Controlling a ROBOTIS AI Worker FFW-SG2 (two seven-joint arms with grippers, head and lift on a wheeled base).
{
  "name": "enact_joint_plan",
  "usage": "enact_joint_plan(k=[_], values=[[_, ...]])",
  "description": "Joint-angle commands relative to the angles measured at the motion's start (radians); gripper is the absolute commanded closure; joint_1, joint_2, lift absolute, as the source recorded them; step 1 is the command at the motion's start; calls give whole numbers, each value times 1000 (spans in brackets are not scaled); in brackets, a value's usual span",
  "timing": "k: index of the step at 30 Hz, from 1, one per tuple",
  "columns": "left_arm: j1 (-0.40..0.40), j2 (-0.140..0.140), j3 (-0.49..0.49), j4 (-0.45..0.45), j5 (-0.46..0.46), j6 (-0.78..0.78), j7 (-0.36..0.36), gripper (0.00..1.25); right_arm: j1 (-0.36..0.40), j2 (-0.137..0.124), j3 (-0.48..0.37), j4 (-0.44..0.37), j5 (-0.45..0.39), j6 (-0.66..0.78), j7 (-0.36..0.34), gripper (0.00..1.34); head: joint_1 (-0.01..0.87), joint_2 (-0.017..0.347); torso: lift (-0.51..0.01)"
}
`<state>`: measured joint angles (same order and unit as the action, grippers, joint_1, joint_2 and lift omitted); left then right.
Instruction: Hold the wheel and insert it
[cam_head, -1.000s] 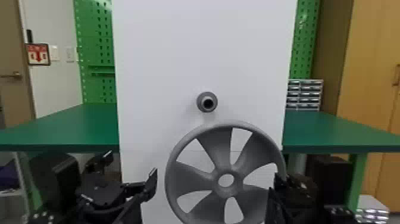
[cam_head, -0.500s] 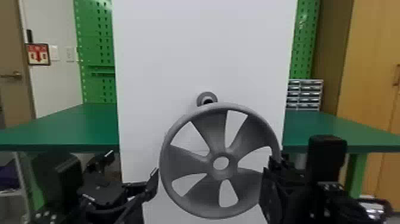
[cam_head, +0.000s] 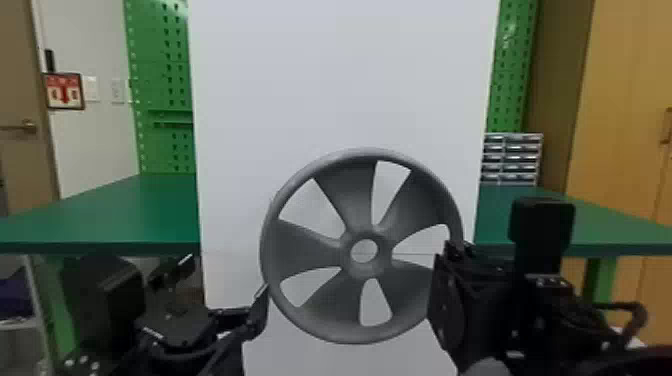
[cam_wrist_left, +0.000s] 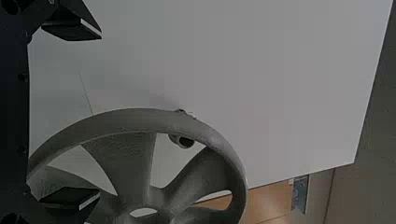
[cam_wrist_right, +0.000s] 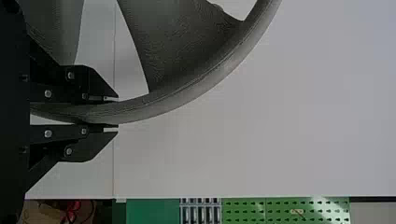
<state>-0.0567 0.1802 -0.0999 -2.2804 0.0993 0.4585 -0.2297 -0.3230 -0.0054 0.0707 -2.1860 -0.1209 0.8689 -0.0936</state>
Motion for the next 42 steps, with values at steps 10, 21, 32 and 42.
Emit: enact_joint_plan(k=[10,21,32,42], values=[[0,2,-6,2,0,0,1,101,-68,6,3,-23,35,65,-2,1168,210,9,-442],[-3,5,-14,6,-1,0,4,101,-116,6,11,-26,64,102,-2,1168,210,9,-442],[-3,7,-18,6,-7,0,4,101,-176,6,21,-34,84,171,-2,1168,210,9,-442],[-6,10,-21,7,-9,0,6,101,-212,6,24,-35,89,206,-21,1168,210,9,-442]])
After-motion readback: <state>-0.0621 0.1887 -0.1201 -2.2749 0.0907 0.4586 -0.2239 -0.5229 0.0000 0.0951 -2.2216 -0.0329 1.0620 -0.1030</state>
